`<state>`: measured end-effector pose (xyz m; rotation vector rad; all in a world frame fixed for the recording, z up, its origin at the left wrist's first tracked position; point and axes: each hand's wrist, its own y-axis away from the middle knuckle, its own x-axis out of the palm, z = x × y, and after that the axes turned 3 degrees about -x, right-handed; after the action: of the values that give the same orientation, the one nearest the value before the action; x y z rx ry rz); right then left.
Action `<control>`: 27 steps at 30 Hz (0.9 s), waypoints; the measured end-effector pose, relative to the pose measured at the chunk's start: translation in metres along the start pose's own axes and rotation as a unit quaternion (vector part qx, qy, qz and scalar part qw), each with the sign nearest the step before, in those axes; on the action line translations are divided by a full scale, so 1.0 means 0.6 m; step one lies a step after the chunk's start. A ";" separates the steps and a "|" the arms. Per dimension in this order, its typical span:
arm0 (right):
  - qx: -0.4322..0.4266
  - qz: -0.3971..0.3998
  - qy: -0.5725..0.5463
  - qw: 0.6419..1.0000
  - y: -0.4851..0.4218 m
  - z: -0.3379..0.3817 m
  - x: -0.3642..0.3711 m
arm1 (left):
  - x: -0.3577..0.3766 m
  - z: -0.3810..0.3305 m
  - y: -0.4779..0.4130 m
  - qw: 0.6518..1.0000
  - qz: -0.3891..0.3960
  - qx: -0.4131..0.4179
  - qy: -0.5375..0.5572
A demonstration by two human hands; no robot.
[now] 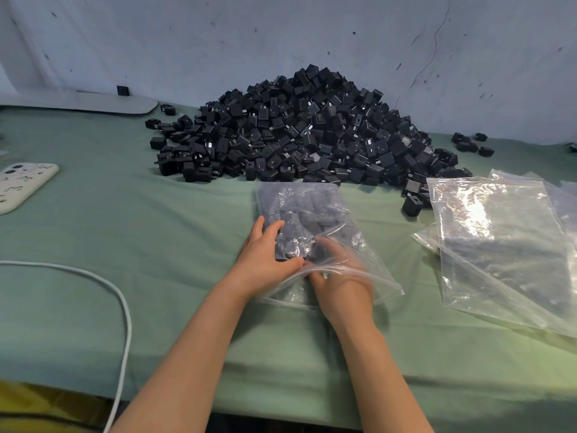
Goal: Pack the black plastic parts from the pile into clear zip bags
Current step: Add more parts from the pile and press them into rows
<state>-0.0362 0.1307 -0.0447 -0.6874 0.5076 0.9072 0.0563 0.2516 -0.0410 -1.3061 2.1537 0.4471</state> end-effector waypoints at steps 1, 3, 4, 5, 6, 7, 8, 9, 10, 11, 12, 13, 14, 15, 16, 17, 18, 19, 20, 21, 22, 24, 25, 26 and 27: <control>-0.001 0.001 -0.002 1.000 0.000 0.000 0.000 | 0.000 0.000 0.000 1.000 -0.002 0.000 -0.001; -0.006 -0.001 -0.008 1.000 0.000 0.000 0.000 | 0.000 -0.001 0.001 1.000 -0.004 0.001 -0.001; -0.007 -0.004 -0.011 1.000 0.000 0.000 0.000 | 0.000 -0.001 0.001 1.000 -0.005 0.001 -0.002; -0.007 -0.006 -0.012 1.000 0.000 0.000 0.001 | 0.000 -0.001 0.001 1.000 -0.004 0.001 -0.003; -0.006 -0.007 -0.011 1.000 0.001 0.000 0.001 | -0.001 -0.002 0.001 1.000 -0.004 0.000 -0.003; -0.006 -0.007 -0.009 1.000 0.001 0.000 0.001 | -0.001 -0.003 0.001 1.000 -0.003 0.000 -0.004; -0.006 -0.009 -0.006 1.000 0.001 0.000 0.002 | -0.001 -0.003 0.001 1.000 -0.003 0.000 -0.004; -0.004 -0.010 -0.005 1.000 0.001 -0.001 0.002 | -0.001 -0.004 0.002 1.000 -0.003 0.000 -0.005; 0.001 -0.011 -0.004 1.000 0.001 -0.002 0.003 | -0.002 -0.004 0.002 1.000 -0.003 -0.001 -0.007; 0.008 -0.011 -0.003 1.000 0.000 -0.002 0.003 | -0.002 -0.005 0.002 1.000 -0.003 -0.002 -0.008; 0.016 -0.010 -0.001 1.000 -0.001 -0.003 0.004 | -0.002 -0.006 0.002 1.000 -0.004 -0.002 -0.008; 0.023 -0.007 0.004 1.000 -0.001 -0.005 0.005 | -0.002 -0.007 0.002 1.000 -0.006 -0.002 -0.008; 0.026 -0.004 0.010 1.000 -0.001 -0.005 0.006 | -0.002 -0.008 0.002 1.000 -0.010 -0.002 -0.007; 0.028 -0.004 0.013 1.000 -0.002 -0.005 0.006 | -0.003 -0.009 0.002 1.000 -0.013 -0.001 -0.003; 0.028 -0.005 0.015 0.999 -0.002 -0.006 0.007 | -0.004 -0.009 0.002 1.000 -0.015 -0.001 0.001; 0.026 -0.008 0.017 0.999 -0.002 -0.006 0.007 | -0.004 -0.010 0.003 1.000 -0.015 -0.001 0.004; 0.023 -0.011 0.018 1.000 -0.002 -0.006 0.007 | -0.005 -0.011 0.003 1.000 -0.013 -0.001 0.004; 0.021 -0.012 0.019 1.000 -0.002 -0.005 0.006 | -0.005 -0.012 0.004 1.000 -0.012 -0.001 0.003; 0.019 -0.012 0.020 1.000 -0.002 -0.005 0.006 | -0.006 -0.012 0.004 1.000 -0.012 -0.001 0.003; 0.016 -0.012 0.022 1.000 -0.002 -0.005 0.006 | -0.006 -0.013 0.005 1.000 -0.012 -0.002 0.004; 0.013 -0.012 0.025 1.000 -0.002 -0.005 0.006 | -0.006 -0.013 0.005 1.000 -0.011 -0.002 0.006; 0.009 -0.015 0.027 0.999 -0.002 -0.004 0.006 | -0.006 -0.014 0.007 1.000 -0.012 -0.003 0.009; 0.008 -0.019 0.024 0.999 -0.002 -0.004 0.006 | -0.006 -0.014 0.007 1.000 -0.012 -0.004 0.009; 0.011 -0.023 0.020 0.999 -0.001 -0.003 0.006 | -0.006 -0.014 0.008 1.000 -0.013 -0.004 0.009; 0.015 -0.027 0.015 0.999 -0.001 -0.003 0.006 | -0.007 -0.015 0.008 1.000 -0.013 -0.005 0.008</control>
<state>-0.0339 0.1311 -0.0481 -0.6852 0.5270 0.8384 0.0510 0.2517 -0.0316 -1.3471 2.1475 0.4376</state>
